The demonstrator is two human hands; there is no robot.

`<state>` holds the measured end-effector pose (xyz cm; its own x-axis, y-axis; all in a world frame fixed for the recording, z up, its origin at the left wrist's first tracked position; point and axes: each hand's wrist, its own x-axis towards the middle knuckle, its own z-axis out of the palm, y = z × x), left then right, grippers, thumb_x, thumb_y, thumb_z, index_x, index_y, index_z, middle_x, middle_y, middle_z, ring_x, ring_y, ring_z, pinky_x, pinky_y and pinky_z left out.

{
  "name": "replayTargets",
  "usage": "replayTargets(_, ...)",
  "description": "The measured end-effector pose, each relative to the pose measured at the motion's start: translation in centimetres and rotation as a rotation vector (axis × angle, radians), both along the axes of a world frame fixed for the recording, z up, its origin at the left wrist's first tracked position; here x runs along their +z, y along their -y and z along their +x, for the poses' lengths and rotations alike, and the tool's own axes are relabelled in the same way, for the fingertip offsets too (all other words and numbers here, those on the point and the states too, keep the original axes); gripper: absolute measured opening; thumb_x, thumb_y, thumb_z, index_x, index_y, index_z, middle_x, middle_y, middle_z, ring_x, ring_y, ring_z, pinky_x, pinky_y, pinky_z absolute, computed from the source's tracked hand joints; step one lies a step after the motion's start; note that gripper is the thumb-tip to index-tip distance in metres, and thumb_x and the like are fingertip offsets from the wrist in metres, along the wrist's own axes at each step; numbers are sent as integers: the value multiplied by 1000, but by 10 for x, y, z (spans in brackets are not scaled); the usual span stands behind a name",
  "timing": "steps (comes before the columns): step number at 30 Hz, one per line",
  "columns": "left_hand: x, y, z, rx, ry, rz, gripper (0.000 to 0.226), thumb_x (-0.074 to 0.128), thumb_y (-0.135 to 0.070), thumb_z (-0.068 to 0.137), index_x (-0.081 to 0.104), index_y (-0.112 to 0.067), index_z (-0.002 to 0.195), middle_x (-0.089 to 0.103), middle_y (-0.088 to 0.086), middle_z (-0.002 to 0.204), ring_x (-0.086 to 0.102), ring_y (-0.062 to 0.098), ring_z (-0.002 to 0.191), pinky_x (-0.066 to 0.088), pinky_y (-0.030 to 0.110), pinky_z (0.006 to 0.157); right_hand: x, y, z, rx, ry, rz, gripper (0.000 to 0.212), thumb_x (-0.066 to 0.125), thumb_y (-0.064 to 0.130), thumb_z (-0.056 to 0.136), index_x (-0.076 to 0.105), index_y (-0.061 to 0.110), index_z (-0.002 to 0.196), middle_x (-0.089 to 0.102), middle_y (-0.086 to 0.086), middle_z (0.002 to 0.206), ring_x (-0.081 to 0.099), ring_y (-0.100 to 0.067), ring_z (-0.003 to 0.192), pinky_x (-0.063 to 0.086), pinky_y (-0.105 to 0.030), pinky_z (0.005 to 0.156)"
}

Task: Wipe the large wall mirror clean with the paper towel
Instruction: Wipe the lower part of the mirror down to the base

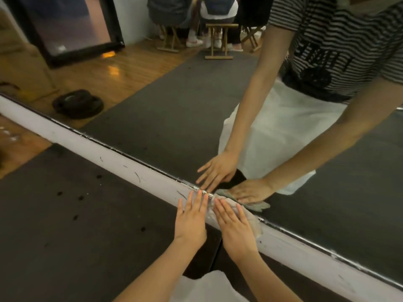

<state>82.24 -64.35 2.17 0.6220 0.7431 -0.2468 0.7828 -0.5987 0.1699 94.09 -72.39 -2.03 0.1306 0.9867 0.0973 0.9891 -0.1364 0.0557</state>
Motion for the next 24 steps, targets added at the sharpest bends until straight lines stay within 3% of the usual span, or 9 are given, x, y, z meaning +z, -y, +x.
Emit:
replayTargets(1, 3, 0, 2, 7, -8, -5, 83, 50, -17, 97, -10, -18, 154, -18, 6, 161, -19, 24, 147, -12, 43, 115, -4, 0, 0, 9, -48, 28, 96, 87, 13, 53, 41, 10, 137, 35, -11, 151, 29, -23, 139, -8, -40, 118)
replayTargets(3, 5, 0, 5, 22, -22, -9, 83, 50, -18, 97, -9, -19, 154, -17, 5, 161, -18, 25, 147, -12, 44, 115, -13, 0, 3, 27, -77, 86, 98, 90, 10, 41, 51, 7, 130, 46, -12, 143, 39, -25, 134, 4, -41, 117)
replayTargets(7, 2, 3, 6, 44, -43, -3, 85, 51, -16, 96, -10, -21, 154, -19, 3, 161, -19, 25, 147, -13, 44, 114, -21, 1, 6, 52, -74, 160, 94, 87, 7, 45, 52, 7, 132, 40, -12, 146, 16, -20, 145, -3, -39, 120)
replayTargets(12, 3, 3, 8, 36, -91, 24, 87, 53, -17, 95, -11, -21, 154, -18, 4, 161, -19, 25, 147, -10, 45, 116, -14, 3, 8, 70, -111, 118, 94, 87, 8, 46, 50, 8, 132, 40, -11, 146, 37, -24, 136, 1, -39, 117)
replayTargets(18, 7, -3, 8, -60, -253, 122, 92, 55, -19, 95, -18, -16, 151, -20, 9, 160, -21, 26, 146, -13, 45, 115, -18, 1, 10, 51, -104, 91, 94, 83, 10, 56, 41, 10, 140, 24, -9, 154, 7, -21, 147, -9, -39, 120)
replayTargets(21, 10, -10, 7, -138, -339, 160, 92, 55, -22, 95, -17, -14, 152, -17, 10, 161, -19, 27, 147, -12, 46, 116, -23, -1, 12, 72, -98, 161, 95, 84, 7, 53, 42, 8, 139, 29, -10, 152, -6, -19, 149, -9, -38, 120)
replayTargets(24, 9, -11, 9, -152, -338, 152, 91, 55, -23, 95, -15, -12, 152, -15, 12, 161, -18, 27, 147, -14, 44, 115, -26, -1, 11, 77, -97, 187, 98, 84, 4, 49, 43, 7, 137, 33, -11, 150, -7, -18, 149, -7, -38, 120)
